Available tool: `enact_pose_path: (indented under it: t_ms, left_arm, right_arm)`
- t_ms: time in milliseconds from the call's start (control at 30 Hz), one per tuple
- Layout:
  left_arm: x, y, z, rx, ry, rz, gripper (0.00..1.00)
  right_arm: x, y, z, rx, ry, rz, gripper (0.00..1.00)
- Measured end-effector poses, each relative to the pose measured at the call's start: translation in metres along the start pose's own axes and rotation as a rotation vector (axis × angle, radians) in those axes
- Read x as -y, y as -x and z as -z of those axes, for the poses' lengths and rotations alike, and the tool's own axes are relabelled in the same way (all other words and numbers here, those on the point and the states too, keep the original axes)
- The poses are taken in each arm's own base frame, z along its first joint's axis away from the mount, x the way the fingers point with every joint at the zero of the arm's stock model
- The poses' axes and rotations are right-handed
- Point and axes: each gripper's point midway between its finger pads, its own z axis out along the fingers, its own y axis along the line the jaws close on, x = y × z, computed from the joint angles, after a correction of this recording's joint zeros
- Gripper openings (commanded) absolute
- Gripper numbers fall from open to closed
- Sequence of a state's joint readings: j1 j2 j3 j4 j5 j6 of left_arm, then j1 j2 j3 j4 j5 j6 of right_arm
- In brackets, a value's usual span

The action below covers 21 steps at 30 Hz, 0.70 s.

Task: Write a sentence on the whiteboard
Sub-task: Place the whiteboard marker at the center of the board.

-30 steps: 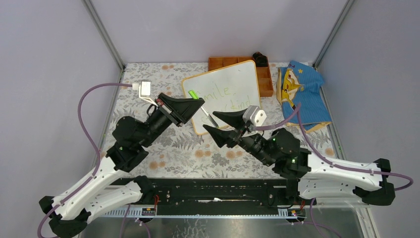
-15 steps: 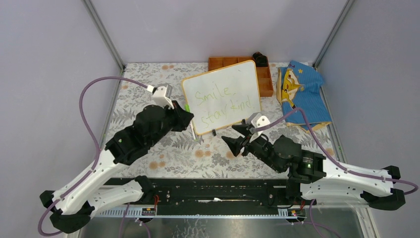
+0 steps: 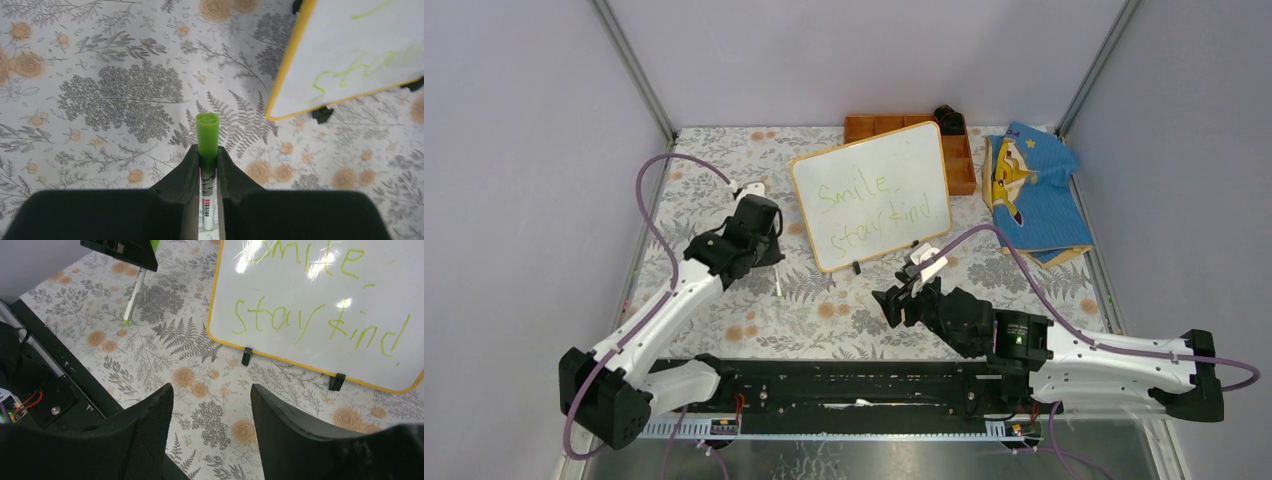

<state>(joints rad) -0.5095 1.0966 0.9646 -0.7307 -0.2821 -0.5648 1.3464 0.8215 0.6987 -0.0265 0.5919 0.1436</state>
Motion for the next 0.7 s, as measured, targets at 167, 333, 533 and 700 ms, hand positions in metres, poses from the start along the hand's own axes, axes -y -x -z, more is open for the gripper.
enact_pose_path:
  t_ms: [167, 333, 533, 700]
  left_arm:
    - [-0.020, 0.005, -0.034, -0.044, 0.074, 0.000, 0.00]
    - [-0.036, 0.001, -0.063, -0.079, 0.112, 0.006, 0.00]
    - [-0.035, -0.007, -0.070, -0.052, 0.064, 0.013, 0.00]
    - [-0.029, -0.010, -0.073, -0.035, 0.021, 0.021, 0.00]
  right_arm:
    - [0.008, -0.014, 0.002, -0.029, -0.033, -0.004, 0.64]
    - [0.015, -0.015, 0.006, -0.030, -0.065, -0.032, 0.64]
    - [0.021, -0.013, 0.009, -0.023, -0.097, -0.060, 0.64]
    - [0.025, -0.010, 0.006, -0.025, -0.138, -0.056, 0.64]
